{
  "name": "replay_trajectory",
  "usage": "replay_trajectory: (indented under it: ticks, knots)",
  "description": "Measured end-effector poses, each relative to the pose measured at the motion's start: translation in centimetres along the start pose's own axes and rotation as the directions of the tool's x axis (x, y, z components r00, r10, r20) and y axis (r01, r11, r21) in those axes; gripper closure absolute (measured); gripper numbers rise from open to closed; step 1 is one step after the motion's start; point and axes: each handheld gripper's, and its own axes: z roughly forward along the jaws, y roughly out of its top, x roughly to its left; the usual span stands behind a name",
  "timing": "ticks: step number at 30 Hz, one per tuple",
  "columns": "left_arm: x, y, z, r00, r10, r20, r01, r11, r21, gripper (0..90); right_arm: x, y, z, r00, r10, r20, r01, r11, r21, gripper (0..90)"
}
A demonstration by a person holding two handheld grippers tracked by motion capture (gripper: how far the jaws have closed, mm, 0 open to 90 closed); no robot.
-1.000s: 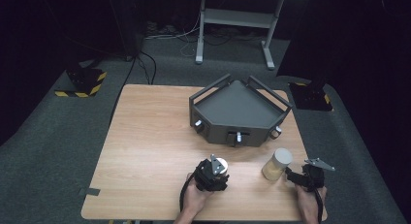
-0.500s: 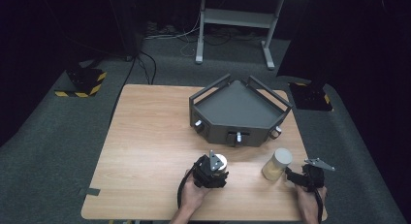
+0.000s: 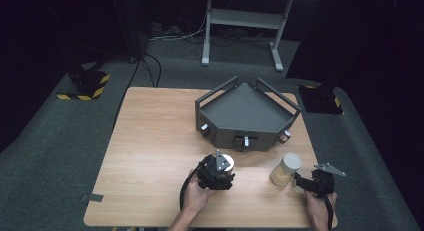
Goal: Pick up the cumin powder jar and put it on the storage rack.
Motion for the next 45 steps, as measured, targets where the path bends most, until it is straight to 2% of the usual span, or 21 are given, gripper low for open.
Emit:
replay_trajectory:
  ticks: [5, 15, 18, 26, 28, 37, 45]
  knots:
    - [0.4, 0.9, -0.4, 0.9998, 0.016, 0.008, -0.016, 0.9999, 0.001, 31.6, 0.0, 0.0, 0.0, 1.0000, 0.000, 0.000, 0.000, 1.000, 0.000, 13.7]
    - [1.8, 3.0, -1.7, 0.9994, 0.021, 0.027, -0.020, 0.9997, -0.009, 31.6, 0.0, 0.0, 0.0, 1.0000, 0.002, 0.000, -0.002, 1.000, 0.001, 13.8]
    - [2.8, 4.0, -2.0, 0.9992, 0.010, 0.040, -0.009, 0.9998, -0.016, 31.6, 0.0, 0.0, 0.0, 1.0000, 0.005, -0.002, -0.005, 1.000, 0.000, 13.9]
    - [4.0, 5.8, -2.5, 0.9986, 0.003, 0.052, -0.002, 0.9996, -0.028, 31.6, -0.1, 0.0, 0.0, 1.0000, 0.008, -0.004, -0.008, 1.000, -0.002, 14.0]
    - [4.9, 6.4, -2.8, 0.9979, -0.017, 0.063, 0.020, 0.9990, -0.041, 31.6, -0.2, 0.0, 0.0, 1.0000, 0.008, -0.005, -0.008, 1.000, -0.003, 14.0]
    - [6.1, 8.6, -3.1, 0.9989, -0.028, 0.038, 0.030, 0.9984, -0.047, 31.6, -0.4, -0.1, -0.1, 0.9997, 0.024, -0.011, -0.024, 1.000, -0.006, 14.1]
    - [7.6, 10.8, -2.7, 0.9980, -0.063, 0.003, 0.063, 0.9961, -0.061, 31.6, -0.1, -0.1, 0.0, 0.9999, 0.017, 0.003, -0.017, 1.000, -0.004, 14.3]
